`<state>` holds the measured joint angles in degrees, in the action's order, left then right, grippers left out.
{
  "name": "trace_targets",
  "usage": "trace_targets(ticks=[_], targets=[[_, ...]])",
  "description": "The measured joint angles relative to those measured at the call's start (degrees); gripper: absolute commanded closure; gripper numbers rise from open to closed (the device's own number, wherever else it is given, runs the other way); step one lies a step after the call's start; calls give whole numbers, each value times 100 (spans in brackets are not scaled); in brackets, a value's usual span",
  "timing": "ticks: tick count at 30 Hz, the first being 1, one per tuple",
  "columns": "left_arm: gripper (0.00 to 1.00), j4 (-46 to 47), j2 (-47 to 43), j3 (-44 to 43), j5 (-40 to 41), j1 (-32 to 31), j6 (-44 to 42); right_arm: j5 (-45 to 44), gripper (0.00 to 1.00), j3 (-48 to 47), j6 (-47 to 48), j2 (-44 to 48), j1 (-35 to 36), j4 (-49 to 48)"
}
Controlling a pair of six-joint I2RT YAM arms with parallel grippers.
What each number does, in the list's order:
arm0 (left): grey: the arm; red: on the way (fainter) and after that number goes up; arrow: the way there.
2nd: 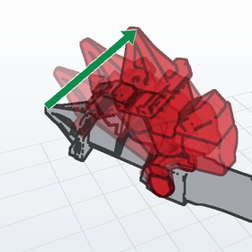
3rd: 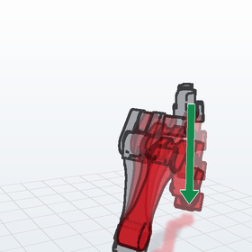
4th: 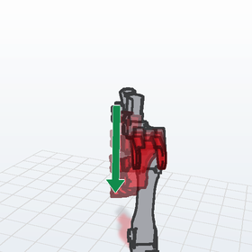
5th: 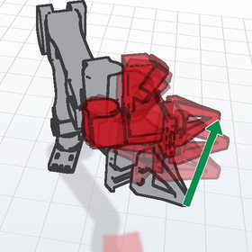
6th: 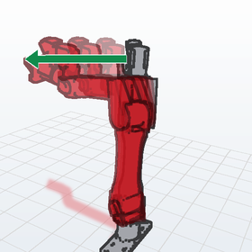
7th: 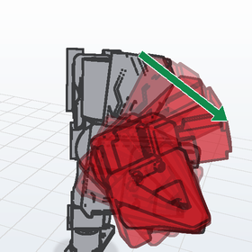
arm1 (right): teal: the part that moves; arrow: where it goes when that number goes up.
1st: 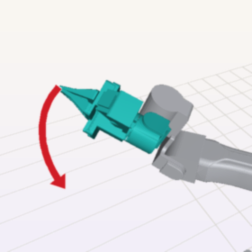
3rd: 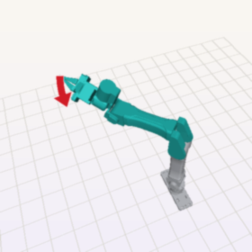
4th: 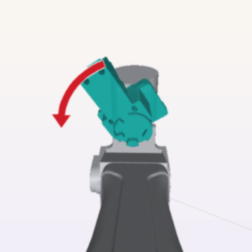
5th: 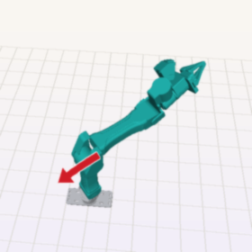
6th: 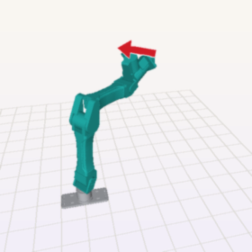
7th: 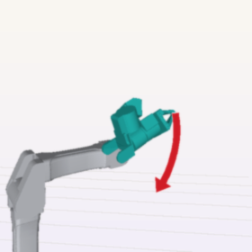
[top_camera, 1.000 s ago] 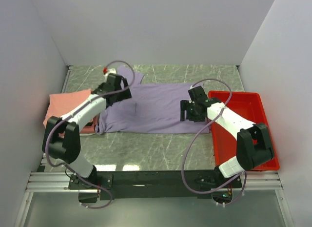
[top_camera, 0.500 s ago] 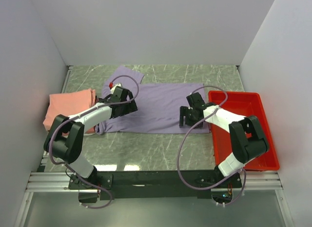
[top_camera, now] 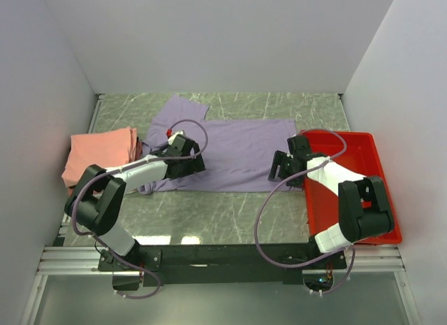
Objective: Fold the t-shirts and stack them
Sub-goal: Fold the tshirt
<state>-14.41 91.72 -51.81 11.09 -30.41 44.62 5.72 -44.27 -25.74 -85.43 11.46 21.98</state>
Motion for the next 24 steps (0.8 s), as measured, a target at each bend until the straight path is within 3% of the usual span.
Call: trace_targets(ticks=[6, 12, 18, 24], targets=[[1, -107, -140, 212, 17, -358, 177, -74, 18, 61, 4, 153, -87, 138], [1, -442, -841, 437, 289, -538, 374, -175, 17, 116, 151, 621, 17, 393], [0, -420, -1261, 439, 656, -525, 446, -203, 17, -319, 225, 686, 944, 483], [0, -332, -1169, 439, 828, -313, 463, -98, 17, -903, 129, -76, 1753, 260]])
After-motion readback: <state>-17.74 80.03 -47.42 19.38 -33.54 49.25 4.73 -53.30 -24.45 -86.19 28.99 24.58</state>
